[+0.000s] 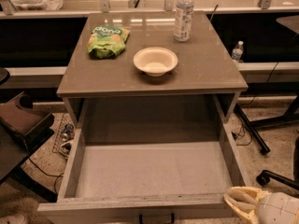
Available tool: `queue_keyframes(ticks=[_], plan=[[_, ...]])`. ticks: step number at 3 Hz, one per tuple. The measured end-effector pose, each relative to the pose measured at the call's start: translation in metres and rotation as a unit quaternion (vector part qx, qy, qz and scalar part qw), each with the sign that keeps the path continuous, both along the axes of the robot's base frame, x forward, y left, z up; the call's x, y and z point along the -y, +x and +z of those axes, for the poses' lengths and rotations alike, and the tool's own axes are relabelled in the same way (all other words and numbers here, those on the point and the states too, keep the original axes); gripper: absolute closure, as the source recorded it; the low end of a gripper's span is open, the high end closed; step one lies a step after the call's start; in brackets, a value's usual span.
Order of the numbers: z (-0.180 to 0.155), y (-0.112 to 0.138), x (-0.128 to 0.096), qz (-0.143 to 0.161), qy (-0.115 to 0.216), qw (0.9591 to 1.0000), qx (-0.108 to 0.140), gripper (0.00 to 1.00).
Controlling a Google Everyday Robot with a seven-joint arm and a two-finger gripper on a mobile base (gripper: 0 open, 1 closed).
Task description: Close top drawer
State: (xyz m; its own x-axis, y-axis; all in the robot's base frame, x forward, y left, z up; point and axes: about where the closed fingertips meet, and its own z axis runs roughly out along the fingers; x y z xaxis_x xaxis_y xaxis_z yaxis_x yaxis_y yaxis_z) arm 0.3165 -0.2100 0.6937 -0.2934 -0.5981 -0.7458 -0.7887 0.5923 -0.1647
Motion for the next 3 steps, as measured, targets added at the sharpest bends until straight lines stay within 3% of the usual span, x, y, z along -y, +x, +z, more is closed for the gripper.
queue_keyframes(ticks=[1, 2, 3], plan=[[0.001, -0.001, 0.002, 0.004, -0.006, 1.0, 0.006, 0.83], [0.001, -0.001, 0.002, 0.004, -0.006, 1.0, 0.006, 0.6], [0.02, 0.018, -0.02, 0.027, -0.023, 0.9993, 0.011, 0.57]])
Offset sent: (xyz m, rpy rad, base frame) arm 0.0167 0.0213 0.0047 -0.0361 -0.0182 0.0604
